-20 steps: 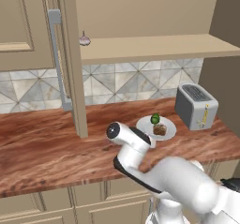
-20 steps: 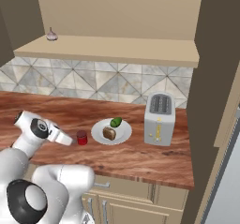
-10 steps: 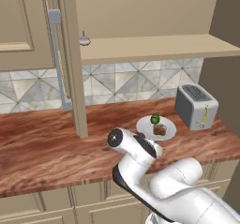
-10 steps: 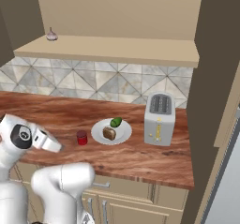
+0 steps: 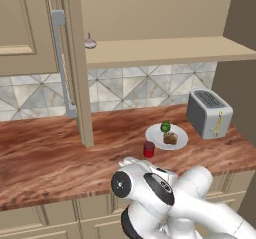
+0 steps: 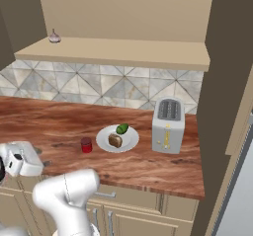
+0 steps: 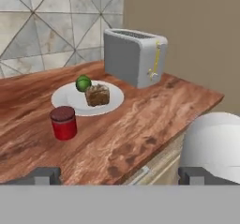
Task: Pick the avocado and bread from the counter and place them on the plate. Then pick the jam from the cabinet and place it next to the plate. Lastly close the cabinet door.
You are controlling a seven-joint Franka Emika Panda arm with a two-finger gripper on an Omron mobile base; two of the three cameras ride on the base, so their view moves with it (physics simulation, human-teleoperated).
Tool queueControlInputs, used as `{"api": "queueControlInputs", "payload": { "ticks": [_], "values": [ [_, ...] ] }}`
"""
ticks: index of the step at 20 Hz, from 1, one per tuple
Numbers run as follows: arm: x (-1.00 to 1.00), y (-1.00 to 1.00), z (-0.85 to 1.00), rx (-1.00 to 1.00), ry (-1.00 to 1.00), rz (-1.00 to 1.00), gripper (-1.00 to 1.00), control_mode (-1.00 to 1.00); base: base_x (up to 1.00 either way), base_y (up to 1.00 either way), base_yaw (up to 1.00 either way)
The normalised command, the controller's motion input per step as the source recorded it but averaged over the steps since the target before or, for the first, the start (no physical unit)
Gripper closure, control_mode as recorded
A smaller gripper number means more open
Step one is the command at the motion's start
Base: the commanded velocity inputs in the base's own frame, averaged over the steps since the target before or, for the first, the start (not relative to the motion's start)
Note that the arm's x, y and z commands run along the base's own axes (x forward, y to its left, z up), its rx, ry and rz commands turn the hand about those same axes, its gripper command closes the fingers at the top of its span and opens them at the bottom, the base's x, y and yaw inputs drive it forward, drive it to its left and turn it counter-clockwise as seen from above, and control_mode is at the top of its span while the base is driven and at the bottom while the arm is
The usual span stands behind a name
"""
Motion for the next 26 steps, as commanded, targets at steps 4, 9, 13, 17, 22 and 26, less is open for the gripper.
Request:
{"api": "queueControlInputs", "payload": {
  "ticks": [4,9,13,17,22,26],
  "values": [
    [-0.71,0.45,0.48,-0.19,-0.26,0.00,-1.00,-1.00,0.00,0.00,0.00],
    [-0.35,0.37,0.52,-0.14,-0.22,0.00,-1.00,-1.00,0.00,0.00,0.00],
    [0.00,0.42,0.53,-0.12,-0.16,0.00,-1.00,-1.00,0.00,0.00,0.00],
    [0.00,0.46,0.49,-0.12,-0.11,0.00,-1.00,-1.00,0.00,0.00,0.00],
    [-0.03,0.40,0.45,-0.11,-0.12,-0.01,-1.00,-1.00,0.00,0.00,0.00],
    [0.00,0.36,0.35,-0.12,-0.14,0.00,-1.00,-1.00,0.00,0.00,0.00]
  ]
}}
